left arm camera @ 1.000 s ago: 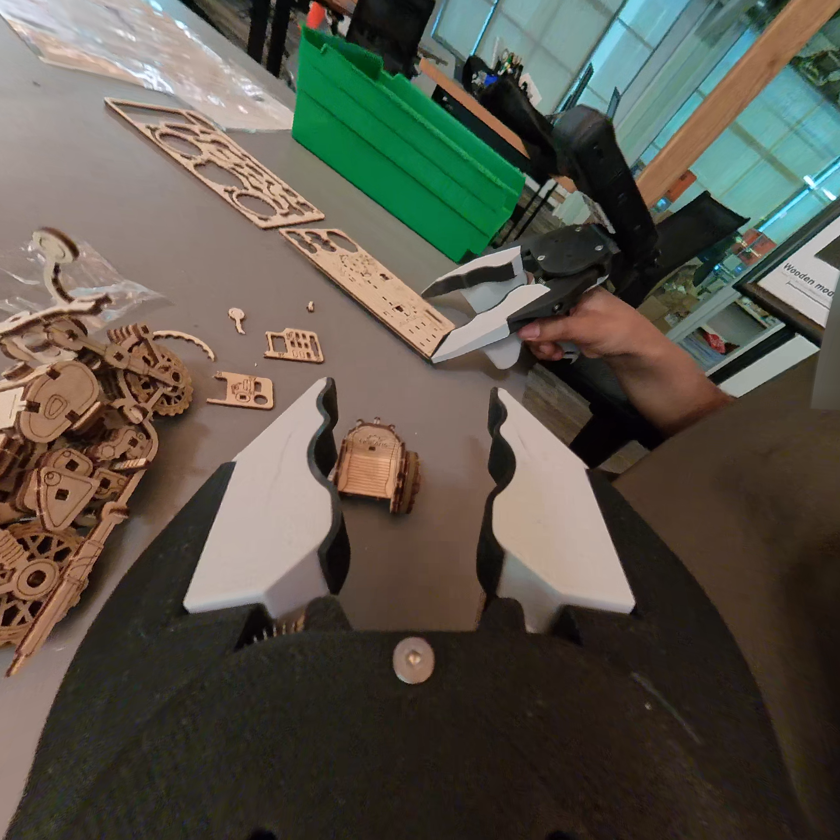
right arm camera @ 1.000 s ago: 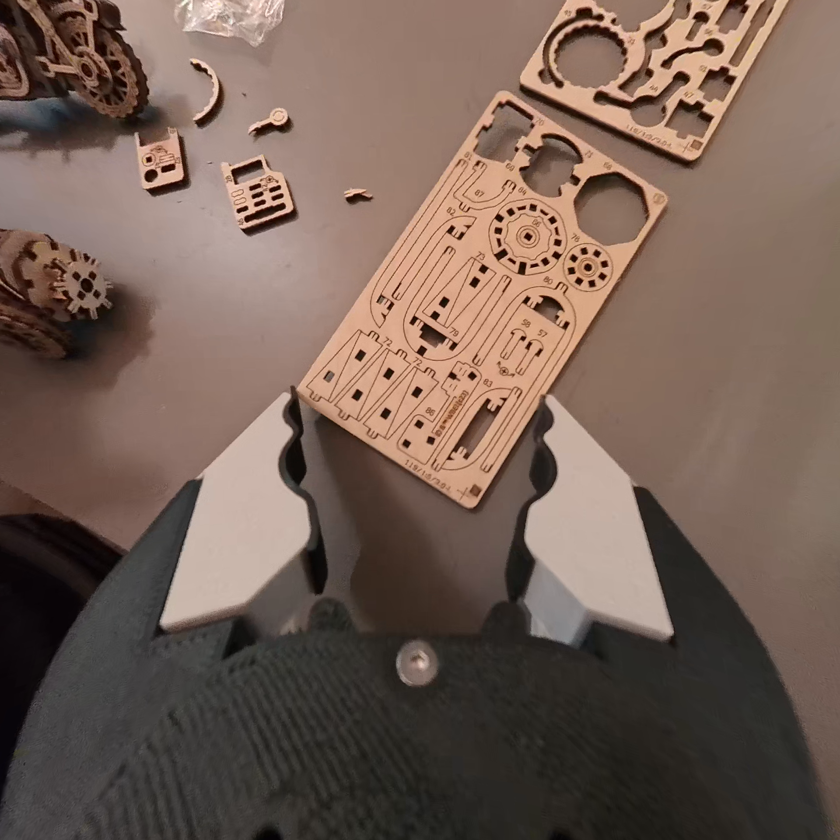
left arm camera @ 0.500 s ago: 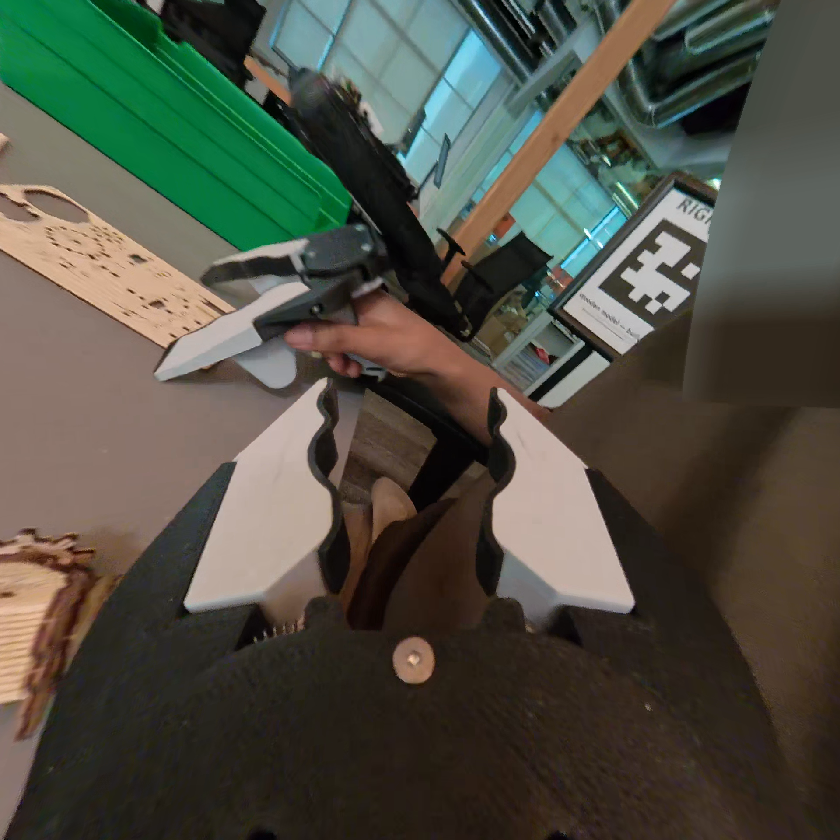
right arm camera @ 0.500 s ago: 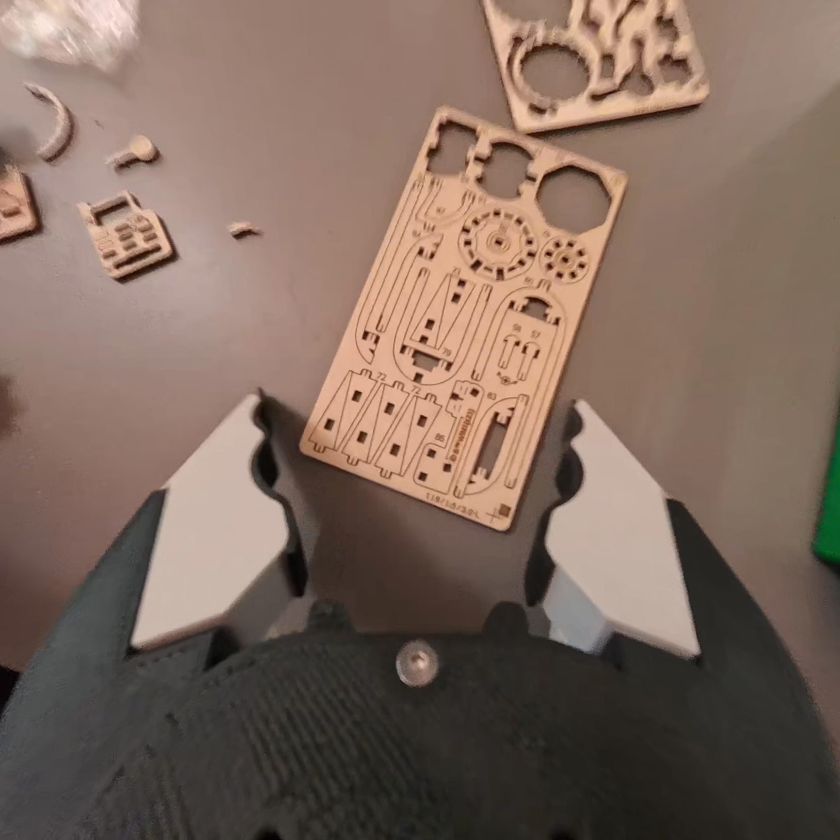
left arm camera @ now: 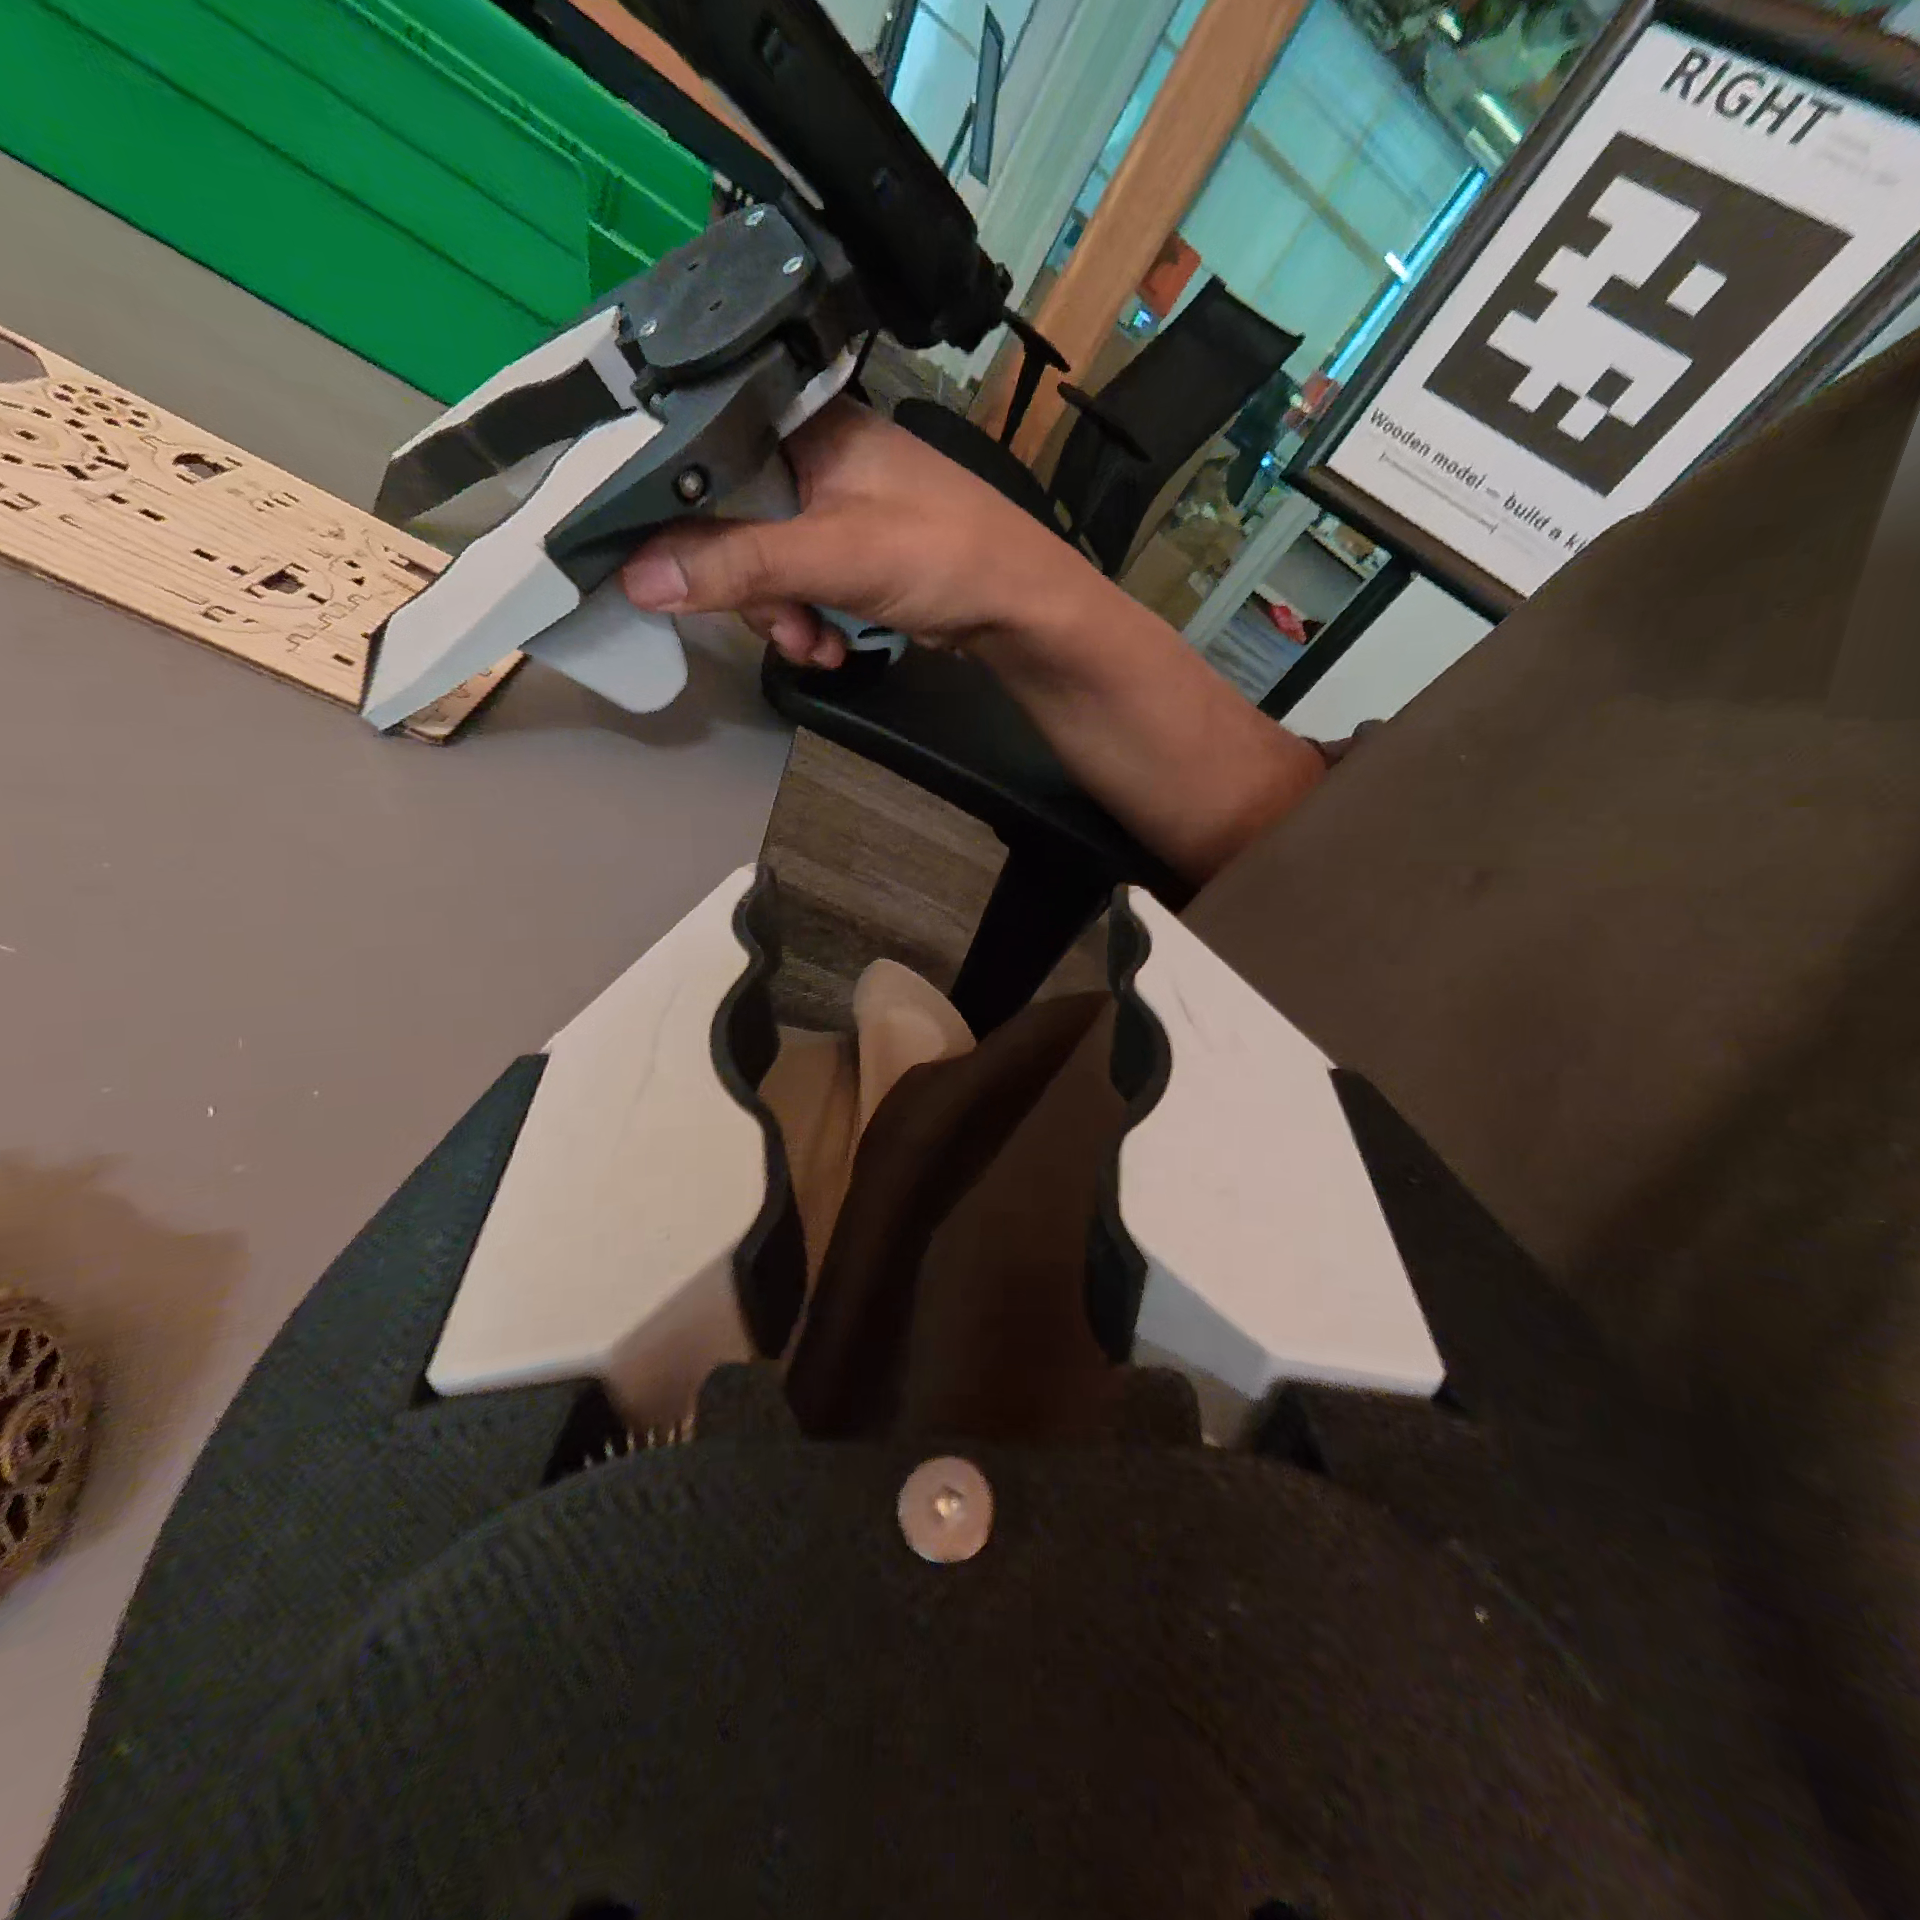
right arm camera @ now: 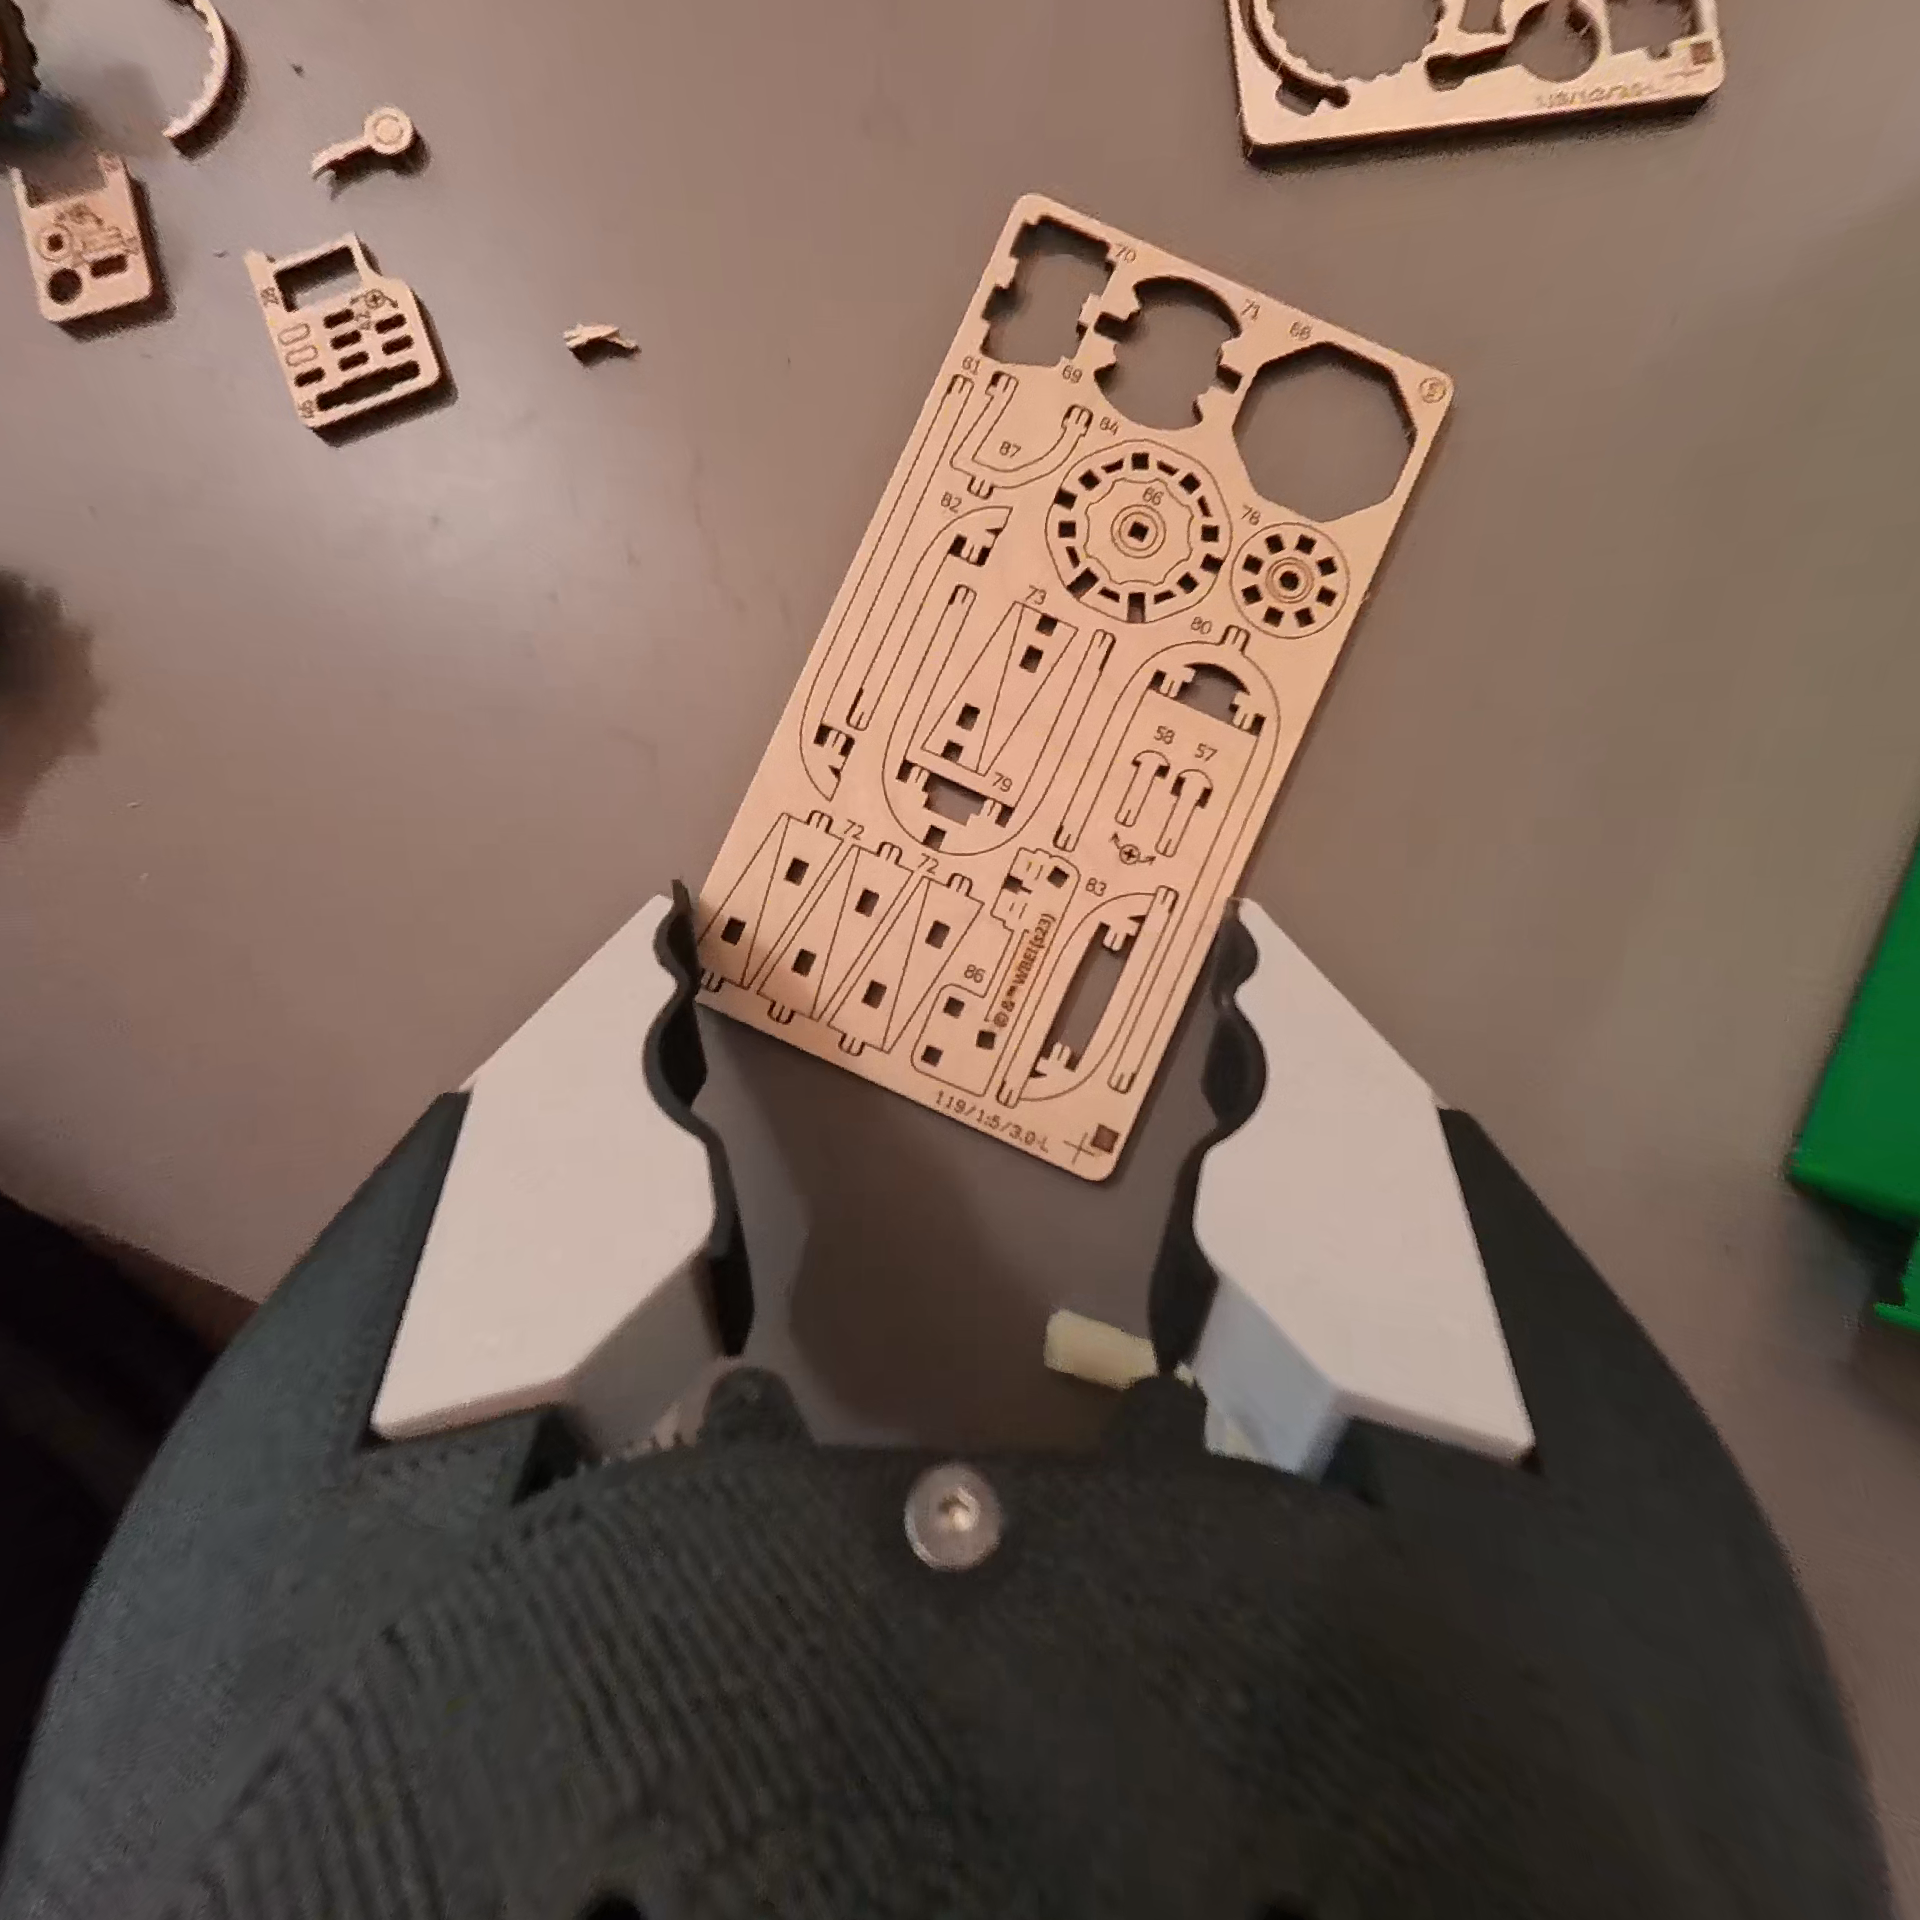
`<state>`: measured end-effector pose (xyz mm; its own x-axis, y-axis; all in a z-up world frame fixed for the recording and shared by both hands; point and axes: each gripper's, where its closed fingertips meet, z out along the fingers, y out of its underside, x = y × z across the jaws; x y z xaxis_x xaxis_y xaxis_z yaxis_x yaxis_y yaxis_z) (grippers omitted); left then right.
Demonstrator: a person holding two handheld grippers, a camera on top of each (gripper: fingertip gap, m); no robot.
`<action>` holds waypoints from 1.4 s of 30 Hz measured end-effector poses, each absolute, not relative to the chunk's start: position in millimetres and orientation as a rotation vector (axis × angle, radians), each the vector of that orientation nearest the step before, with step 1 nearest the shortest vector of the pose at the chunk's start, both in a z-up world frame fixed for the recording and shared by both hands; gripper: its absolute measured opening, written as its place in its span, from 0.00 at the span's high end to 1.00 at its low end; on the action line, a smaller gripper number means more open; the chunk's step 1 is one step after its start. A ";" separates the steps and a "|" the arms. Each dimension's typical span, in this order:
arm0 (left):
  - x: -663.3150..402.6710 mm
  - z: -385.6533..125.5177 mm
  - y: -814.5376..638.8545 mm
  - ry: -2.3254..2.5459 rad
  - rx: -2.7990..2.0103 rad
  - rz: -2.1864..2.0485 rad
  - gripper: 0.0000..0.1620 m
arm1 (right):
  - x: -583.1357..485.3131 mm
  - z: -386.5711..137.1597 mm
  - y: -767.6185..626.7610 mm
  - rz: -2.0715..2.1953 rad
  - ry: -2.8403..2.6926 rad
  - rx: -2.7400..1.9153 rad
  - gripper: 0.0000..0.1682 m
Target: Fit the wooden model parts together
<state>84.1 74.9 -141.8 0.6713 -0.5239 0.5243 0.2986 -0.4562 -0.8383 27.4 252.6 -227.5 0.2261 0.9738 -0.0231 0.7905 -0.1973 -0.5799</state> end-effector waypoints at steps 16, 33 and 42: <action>88.2 -177.0 93.4 0.208 -1.945 -0.849 0.62 | 28.0 -209.0 233.6 0.993 -1.569 -2.141 0.42; 81.2 -183.3 164.5 -0.222 -1.977 -0.799 0.57 | 24.1 -199.1 226.3 1.336 -1.504 -2.191 0.52; 75.5 -176.9 171.5 -0.197 -1.943 -0.733 0.59 | 17.1 -189.9 232.5 1.330 -1.496 -2.085 0.53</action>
<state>75.5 171.5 -176.9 0.8026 -0.1747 0.5703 0.4367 -0.4792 -0.7613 17.1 232.5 -189.9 0.0559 0.8493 -0.5250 0.6206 -0.4414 -0.6481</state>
